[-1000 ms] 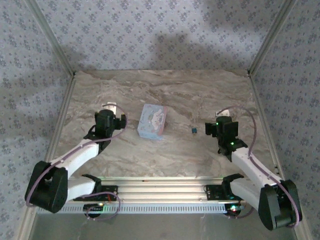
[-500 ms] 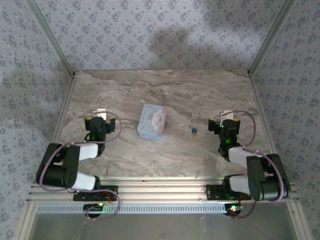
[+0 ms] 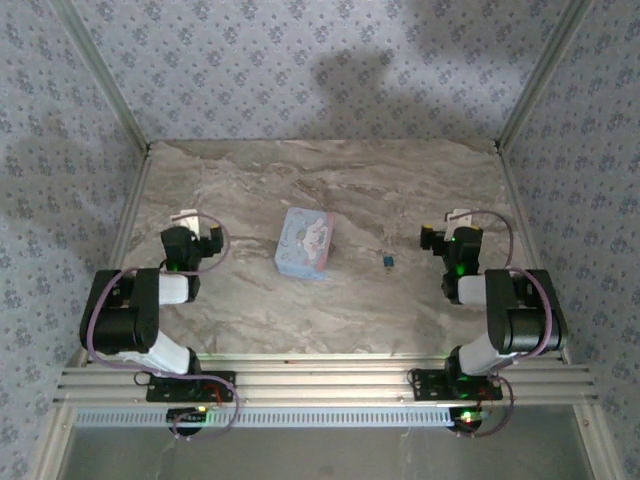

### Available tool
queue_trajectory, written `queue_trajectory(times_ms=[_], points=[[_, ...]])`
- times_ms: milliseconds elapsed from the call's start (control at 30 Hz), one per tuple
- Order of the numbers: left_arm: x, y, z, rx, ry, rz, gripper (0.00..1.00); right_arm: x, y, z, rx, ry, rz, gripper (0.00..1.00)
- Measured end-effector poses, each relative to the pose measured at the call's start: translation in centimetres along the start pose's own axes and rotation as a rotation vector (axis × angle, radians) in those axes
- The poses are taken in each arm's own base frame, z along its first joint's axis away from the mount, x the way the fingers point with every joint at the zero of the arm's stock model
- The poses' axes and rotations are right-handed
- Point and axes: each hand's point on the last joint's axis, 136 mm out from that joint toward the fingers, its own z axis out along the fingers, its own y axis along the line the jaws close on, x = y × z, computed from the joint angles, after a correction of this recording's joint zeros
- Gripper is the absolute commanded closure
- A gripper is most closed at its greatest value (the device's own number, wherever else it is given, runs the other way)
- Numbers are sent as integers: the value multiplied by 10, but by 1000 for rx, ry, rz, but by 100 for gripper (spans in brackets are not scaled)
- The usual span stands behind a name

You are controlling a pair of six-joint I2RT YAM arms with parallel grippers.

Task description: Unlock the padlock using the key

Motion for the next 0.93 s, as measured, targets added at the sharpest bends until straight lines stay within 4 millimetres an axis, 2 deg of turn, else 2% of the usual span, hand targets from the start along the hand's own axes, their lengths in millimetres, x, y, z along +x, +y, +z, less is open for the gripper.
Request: queue_trajectory(times_ms=[933], points=[[2,-6,0,38,8,-6,2,4,10,0,-44,18,0,0]])
